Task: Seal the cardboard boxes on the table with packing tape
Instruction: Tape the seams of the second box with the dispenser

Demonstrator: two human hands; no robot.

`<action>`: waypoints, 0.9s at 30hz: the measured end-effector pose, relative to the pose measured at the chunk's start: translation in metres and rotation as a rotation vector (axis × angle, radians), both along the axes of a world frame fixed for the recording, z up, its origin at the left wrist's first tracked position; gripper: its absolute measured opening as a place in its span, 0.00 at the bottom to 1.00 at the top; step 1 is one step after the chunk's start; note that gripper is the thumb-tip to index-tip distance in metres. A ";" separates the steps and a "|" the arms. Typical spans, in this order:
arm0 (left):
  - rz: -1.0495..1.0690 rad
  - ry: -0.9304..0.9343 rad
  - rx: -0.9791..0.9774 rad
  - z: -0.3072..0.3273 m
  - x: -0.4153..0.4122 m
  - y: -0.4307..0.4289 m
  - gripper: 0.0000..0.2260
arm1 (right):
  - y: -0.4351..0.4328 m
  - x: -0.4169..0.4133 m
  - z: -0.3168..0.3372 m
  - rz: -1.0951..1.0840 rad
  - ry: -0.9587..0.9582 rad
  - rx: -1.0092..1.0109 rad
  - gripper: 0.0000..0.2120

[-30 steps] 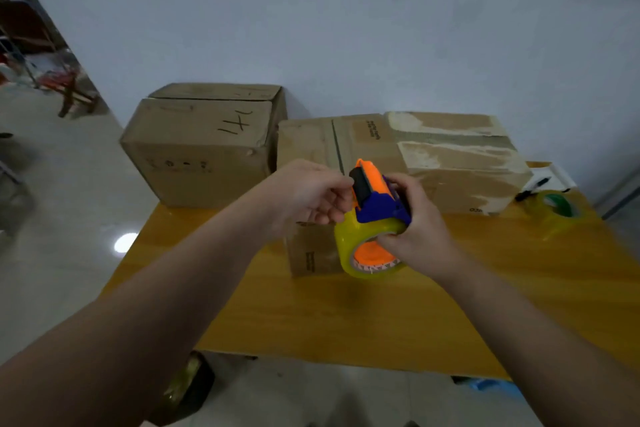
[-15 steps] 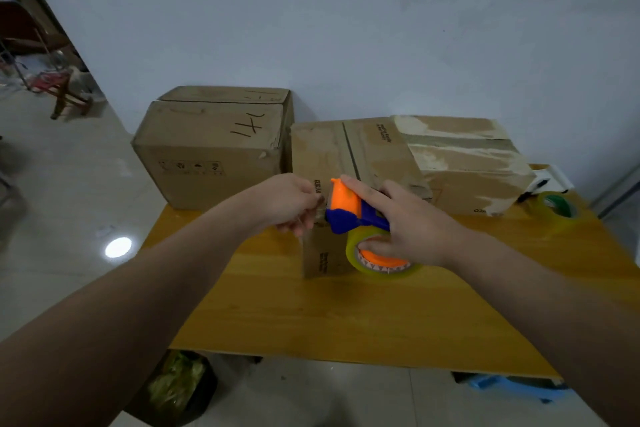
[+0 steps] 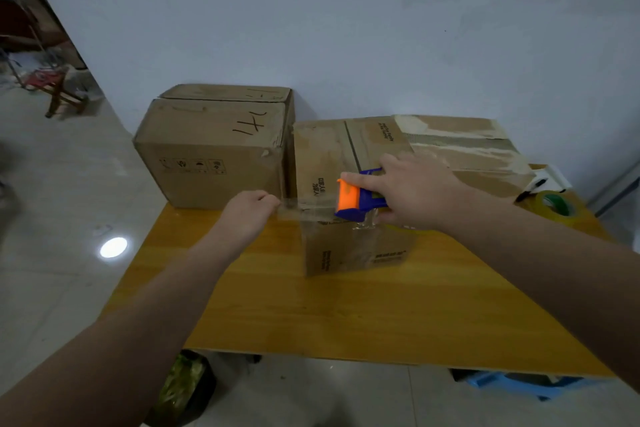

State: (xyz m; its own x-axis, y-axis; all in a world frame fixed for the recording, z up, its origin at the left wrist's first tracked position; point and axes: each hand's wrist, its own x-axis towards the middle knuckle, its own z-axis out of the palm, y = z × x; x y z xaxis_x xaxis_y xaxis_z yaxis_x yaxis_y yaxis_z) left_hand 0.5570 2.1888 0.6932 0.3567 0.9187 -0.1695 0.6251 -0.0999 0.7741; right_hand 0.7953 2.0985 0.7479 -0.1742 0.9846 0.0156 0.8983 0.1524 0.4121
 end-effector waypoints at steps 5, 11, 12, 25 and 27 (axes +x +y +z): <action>0.144 0.020 0.079 -0.033 0.000 0.007 0.16 | 0.016 -0.021 -0.004 0.023 -0.059 -0.046 0.35; 0.185 0.142 0.240 -0.050 -0.003 0.017 0.23 | 0.030 -0.032 -0.005 0.030 -0.090 -0.043 0.35; 0.194 0.142 0.237 -0.051 -0.003 0.019 0.23 | 0.033 -0.033 -0.004 0.028 -0.092 -0.048 0.36; 0.197 0.170 0.135 -0.083 0.012 0.025 0.19 | 0.050 -0.037 -0.006 0.024 -0.176 -0.149 0.37; 0.205 0.144 0.069 -0.091 0.019 0.023 0.21 | 0.052 -0.038 -0.005 0.017 -0.174 -0.169 0.37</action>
State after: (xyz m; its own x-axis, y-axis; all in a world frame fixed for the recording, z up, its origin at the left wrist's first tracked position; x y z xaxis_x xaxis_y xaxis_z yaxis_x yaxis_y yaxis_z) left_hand 0.5760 2.2121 0.6026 0.1384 0.9805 -0.1394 0.7414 -0.0093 0.6711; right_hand 0.7578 2.1505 0.7425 -0.1767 0.9675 -0.1811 0.8124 0.2473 0.5281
